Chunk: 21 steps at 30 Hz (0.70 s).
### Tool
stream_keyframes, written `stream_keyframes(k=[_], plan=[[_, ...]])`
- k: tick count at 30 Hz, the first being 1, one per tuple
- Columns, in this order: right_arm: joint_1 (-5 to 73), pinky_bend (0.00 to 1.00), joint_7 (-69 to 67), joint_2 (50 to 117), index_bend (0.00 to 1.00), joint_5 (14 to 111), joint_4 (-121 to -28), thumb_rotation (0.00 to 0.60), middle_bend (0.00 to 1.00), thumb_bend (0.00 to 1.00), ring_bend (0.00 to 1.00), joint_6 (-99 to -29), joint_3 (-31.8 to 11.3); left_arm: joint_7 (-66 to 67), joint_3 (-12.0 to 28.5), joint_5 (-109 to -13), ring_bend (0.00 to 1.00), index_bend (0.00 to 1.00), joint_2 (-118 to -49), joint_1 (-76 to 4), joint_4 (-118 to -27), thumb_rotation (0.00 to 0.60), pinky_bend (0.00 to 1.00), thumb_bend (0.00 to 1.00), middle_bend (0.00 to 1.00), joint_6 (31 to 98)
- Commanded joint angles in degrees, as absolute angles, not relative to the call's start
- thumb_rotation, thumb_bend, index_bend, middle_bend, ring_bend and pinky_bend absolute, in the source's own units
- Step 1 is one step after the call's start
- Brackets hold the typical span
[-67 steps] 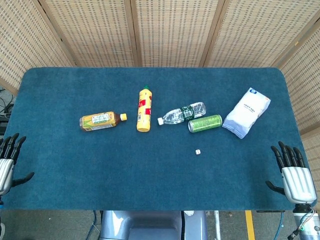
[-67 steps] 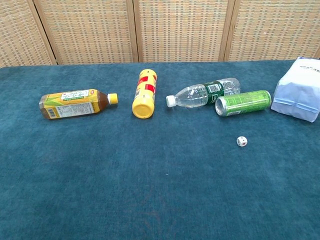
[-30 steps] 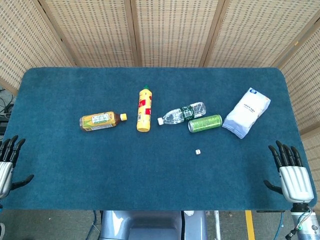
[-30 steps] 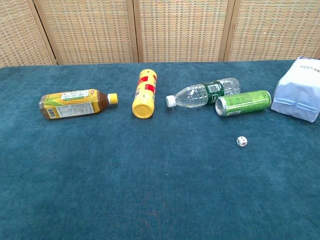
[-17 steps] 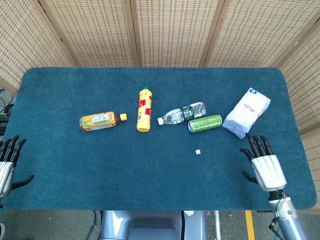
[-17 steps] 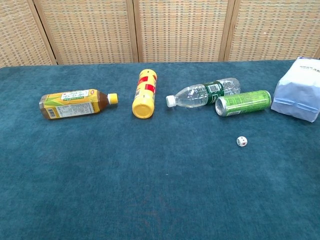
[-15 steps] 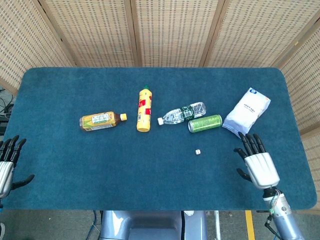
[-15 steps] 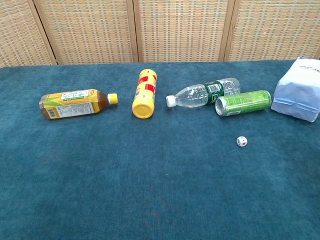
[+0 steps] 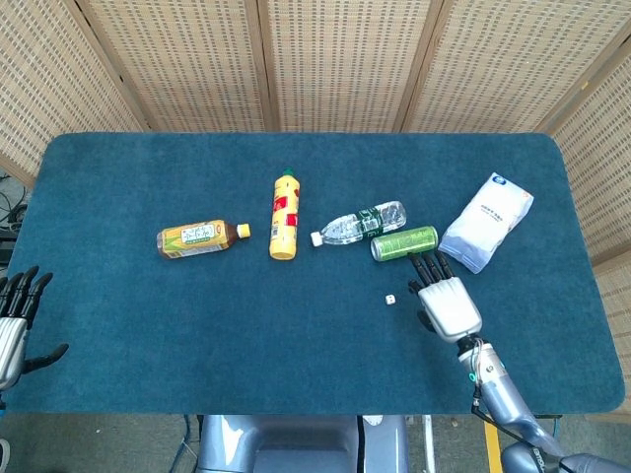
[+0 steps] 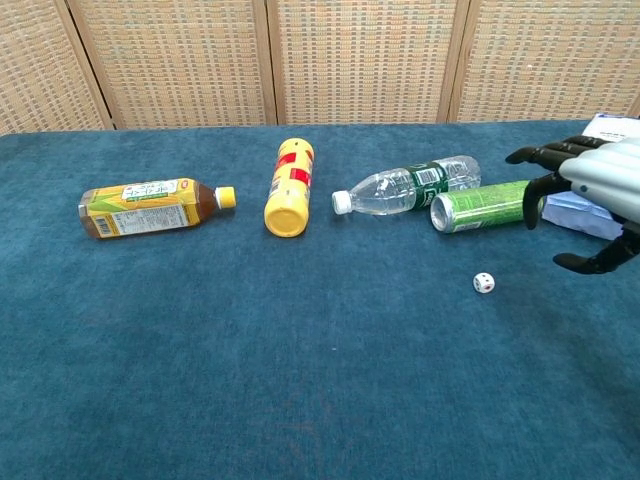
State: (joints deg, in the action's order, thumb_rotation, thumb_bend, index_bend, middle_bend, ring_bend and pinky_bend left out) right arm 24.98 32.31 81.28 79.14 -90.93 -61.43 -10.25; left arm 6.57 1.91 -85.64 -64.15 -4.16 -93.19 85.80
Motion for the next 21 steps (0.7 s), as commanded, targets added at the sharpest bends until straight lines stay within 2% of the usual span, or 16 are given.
stream_keyframes(k=[1,7,21], plan=[[27.5,0.0,35.3,84.0,0.41,75.0,-87.9,0.6,0.05,0.36,0.0,-58.3,-11.1,6.5,1.9,-85.6,0.0,0.0,-64.1,-4.2,-93.2,0.6,0.0,0.13,0.0,85.8],[29.4,0.0,36.3,86.6,0.41,70.8,-84.9,0.6,0.05,0.36,0.0,-56.8,-11.4,6.1,2.1,-85.4,0.0,0.0,-64.1,-4.1,-93.1,0.6,0.0,0.13,0.0,86.0],[32.1,0.0,37.8,90.3,0.42,68.9,-83.4,0.6,0.06,0.36,0.0,-56.8,-9.6,5.7,2.2,-85.0,0.0,0.0,-64.0,-4.1,-93.0,0.6,0.0,0.13,0.0,85.8]])
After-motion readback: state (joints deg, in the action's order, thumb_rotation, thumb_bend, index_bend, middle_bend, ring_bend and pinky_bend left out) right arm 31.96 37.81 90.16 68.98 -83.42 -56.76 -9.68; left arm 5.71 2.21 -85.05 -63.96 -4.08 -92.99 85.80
